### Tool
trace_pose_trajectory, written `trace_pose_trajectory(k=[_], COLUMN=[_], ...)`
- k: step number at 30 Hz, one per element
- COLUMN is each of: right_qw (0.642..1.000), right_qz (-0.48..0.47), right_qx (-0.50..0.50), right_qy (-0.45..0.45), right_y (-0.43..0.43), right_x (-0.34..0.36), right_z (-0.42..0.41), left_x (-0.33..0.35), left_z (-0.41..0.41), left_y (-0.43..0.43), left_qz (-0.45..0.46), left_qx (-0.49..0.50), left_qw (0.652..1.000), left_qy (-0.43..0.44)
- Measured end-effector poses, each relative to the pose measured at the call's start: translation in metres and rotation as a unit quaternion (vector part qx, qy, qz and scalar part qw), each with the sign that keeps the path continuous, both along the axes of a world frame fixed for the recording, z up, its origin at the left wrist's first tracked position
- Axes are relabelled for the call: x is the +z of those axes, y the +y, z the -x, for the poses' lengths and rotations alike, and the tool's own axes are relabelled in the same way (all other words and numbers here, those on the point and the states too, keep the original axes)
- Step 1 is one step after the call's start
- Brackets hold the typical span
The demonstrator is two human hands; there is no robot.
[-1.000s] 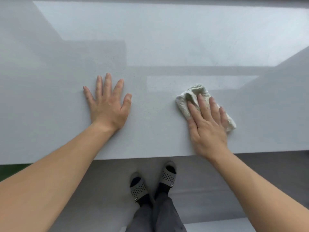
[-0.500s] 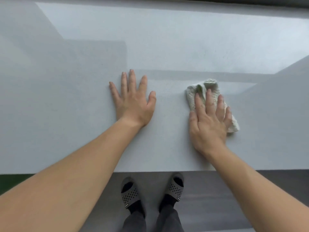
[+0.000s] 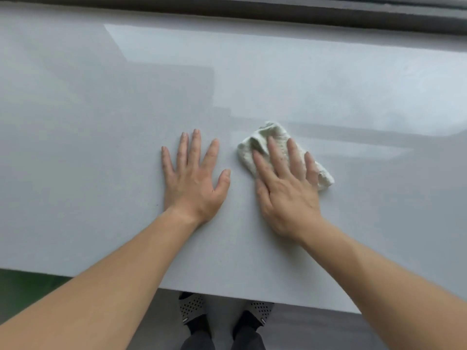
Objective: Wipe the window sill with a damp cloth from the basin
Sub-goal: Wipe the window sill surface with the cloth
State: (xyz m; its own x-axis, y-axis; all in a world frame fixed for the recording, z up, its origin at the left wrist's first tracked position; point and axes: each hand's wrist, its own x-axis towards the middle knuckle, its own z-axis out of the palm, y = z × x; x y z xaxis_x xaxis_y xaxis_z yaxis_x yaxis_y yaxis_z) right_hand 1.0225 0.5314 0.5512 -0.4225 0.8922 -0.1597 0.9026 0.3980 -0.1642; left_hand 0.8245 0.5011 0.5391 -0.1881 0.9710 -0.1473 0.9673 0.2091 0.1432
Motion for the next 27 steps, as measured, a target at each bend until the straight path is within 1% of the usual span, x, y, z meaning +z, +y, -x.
trace_pose_trajectory(k=[2, 3, 4, 5, 8, 9, 10, 11, 13, 15, 16, 17, 18, 20, 21, 22, 23, 24, 25, 27], right_qw=[0.996, 0.993, 0.994, 0.997, 0.997, 0.994, 0.994, 0.997, 0.999, 0.993, 0.992, 0.994, 0.997, 0.999, 0.993, 0.987, 0.982, 0.983, 0.99, 1.0], right_qz=[0.005, 0.009, 0.012, 0.015, 0.017, 0.016, 0.016, 0.017, 0.009, 0.014, 0.012, 0.004, -0.005, -0.004, 0.002, 0.011, 0.025, 0.033, 0.024, -0.002], right_qx=[0.094, 0.113, 0.106, 0.072, -0.081, -0.106, -0.103, -0.073, 0.032, 0.114, 0.126, 0.113, 0.075, -0.051, -0.112, -0.158, -0.182, -0.176, -0.138, -0.016], right_qy=[0.008, 0.01, 0.005, 0.0, 0.001, 0.003, 0.004, 0.007, 0.006, 0.006, 0.003, -0.002, -0.005, 0.008, 0.021, 0.033, 0.04, 0.041, 0.035, 0.017], right_y=[0.006, 0.024, 0.045, 0.069, 0.12, 0.121, 0.114, 0.101, 0.079, 0.092, 0.112, 0.134, 0.156, 0.19, 0.199, 0.202, 0.198, 0.191, 0.182, 0.177], right_x=[0.004, 0.004, 0.004, 0.003, 0.003, 0.003, 0.003, 0.003, 0.003, 0.006, 0.005, 0.003, 0.002, 0.001, 0.001, 0.001, 0.0, 0.0, -0.002, 0.0], right_z=[-0.017, -0.026, -0.034, -0.039, -0.029, -0.019, -0.008, -0.001, -0.001, -0.015, -0.021, -0.027, -0.029, -0.022, -0.011, 0.004, 0.017, 0.026, 0.028, 0.014], left_x=[0.001, 0.001, 0.002, 0.003, 0.004, 0.004, 0.004, 0.005, 0.008, 0.012, 0.014, 0.017, 0.019, 0.02, 0.018, 0.015, 0.011, 0.008, 0.005, 0.002], left_z=[0.0, 0.0, 0.0, -0.001, -0.001, -0.001, -0.002, -0.003, -0.005, 0.001, 0.006, 0.011, 0.016, 0.016, 0.013, 0.009, 0.004, 0.001, -0.001, -0.003], left_y=[0.0, 0.0, 0.0, 0.0, 0.002, 0.002, 0.001, 0.001, 0.003, 0.016, 0.029, 0.046, 0.065, 0.108, 0.126, 0.139, 0.147, 0.15, 0.149, 0.146], left_qz=[0.005, 0.007, 0.008, 0.007, 0.005, 0.003, 0.0, -0.004, -0.023, -0.059, -0.079, -0.092, -0.093, -0.068, -0.052, -0.036, -0.023, -0.016, -0.014, -0.01], left_qx=[0.001, 0.003, 0.005, 0.006, 0.01, 0.011, 0.012, 0.013, 0.019, 0.028, 0.032, 0.033, 0.032, 0.024, 0.023, 0.029, 0.036, 0.04, 0.037, 0.025], left_qw=[1.0, 1.0, 1.0, 1.0, 1.0, 1.0, 1.0, 1.0, 0.999, 0.997, 0.995, 0.993, 0.993, 0.991, 0.991, 0.99, 0.991, 0.994, 0.996, 0.999], left_qy=[0.006, 0.008, 0.008, 0.006, -0.001, -0.004, -0.01, -0.018, -0.035, -0.049, -0.053, -0.059, -0.072, -0.108, -0.123, -0.13, -0.125, -0.105, -0.078, -0.038])
